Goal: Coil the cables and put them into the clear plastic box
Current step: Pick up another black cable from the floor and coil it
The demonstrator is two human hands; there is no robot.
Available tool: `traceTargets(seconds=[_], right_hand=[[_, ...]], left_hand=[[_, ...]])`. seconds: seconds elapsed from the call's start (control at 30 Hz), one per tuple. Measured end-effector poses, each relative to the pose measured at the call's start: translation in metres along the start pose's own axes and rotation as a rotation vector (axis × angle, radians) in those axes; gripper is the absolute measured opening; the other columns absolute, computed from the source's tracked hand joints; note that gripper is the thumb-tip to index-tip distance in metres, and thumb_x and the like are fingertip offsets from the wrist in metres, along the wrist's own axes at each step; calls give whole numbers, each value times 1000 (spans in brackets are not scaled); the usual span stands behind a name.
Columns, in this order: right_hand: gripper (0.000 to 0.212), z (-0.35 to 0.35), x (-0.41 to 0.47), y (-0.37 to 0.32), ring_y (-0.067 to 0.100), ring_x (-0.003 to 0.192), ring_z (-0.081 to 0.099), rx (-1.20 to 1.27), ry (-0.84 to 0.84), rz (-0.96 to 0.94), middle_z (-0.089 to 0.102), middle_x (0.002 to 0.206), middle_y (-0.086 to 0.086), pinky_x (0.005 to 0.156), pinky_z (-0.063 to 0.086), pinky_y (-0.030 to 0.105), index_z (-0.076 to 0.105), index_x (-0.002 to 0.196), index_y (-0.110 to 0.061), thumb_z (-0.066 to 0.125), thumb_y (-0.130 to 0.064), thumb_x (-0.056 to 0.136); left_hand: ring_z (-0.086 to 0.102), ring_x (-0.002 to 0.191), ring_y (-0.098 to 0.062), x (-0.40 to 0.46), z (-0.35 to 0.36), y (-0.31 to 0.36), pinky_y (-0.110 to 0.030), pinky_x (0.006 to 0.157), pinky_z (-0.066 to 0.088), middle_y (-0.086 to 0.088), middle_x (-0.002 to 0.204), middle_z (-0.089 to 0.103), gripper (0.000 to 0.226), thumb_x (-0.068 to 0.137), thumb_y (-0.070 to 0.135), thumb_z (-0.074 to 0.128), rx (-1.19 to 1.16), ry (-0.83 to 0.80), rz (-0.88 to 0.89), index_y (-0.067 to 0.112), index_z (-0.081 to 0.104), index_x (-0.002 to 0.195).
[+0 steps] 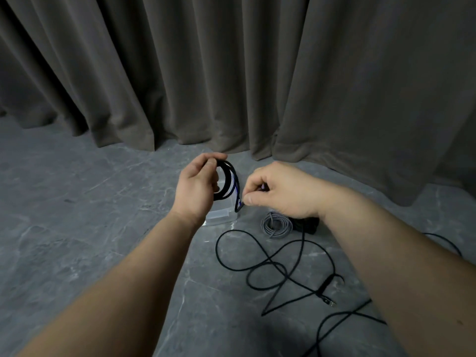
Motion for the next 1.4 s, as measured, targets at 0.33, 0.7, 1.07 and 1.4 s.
traceTargets(seconds=[0.33, 0.7, 1.07, 1.4], right_hand=[[22, 22, 9, 19, 12, 61, 58, 504, 462, 24, 63, 68, 4, 65, 50, 34, 59, 70, -21, 76, -10, 77], [23, 8, 9, 27, 0, 55, 53, 677, 547, 43, 60, 64, -6, 57, 47, 17, 63, 72, -19, 68, 1, 82], [11, 19, 10, 37, 1, 67, 61, 471, 750, 50, 67, 72, -10, 68, 49, 22, 72, 79, -20, 68, -12, 84], [18, 24, 13, 36, 11, 65, 61, 760, 768, 58, 66, 70, 0, 63, 51, 31, 64, 73, -24, 67, -13, 86]], left_hand=[[47, 57, -16, -20, 40, -1, -32, 60, 41, -3, 62, 62, 36, 104, 20, 34, -306, -194, -187, 6, 66, 97], [26, 43, -6, -18, 36, -2, -24, 51, 28, 7, 47, 32, 34, 104, 23, 36, -338, -142, -241, 9, 64, 91], [24, 39, -4, -17, 39, 6, -18, 45, 29, 9, 43, 29, 23, 103, 14, 40, -418, -134, -181, 8, 62, 97], [26, 36, -4, -13, 39, 13, -17, 40, 31, 7, 43, 29, 26, 102, 16, 41, -552, -141, -220, 9, 62, 90]])
Point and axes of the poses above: each hand's wrist, its own x-axis towards the middle knuckle, its own z-axis out of the palm, y = z × x, the point moved 2 cm from there along x, towards the middle knuckle
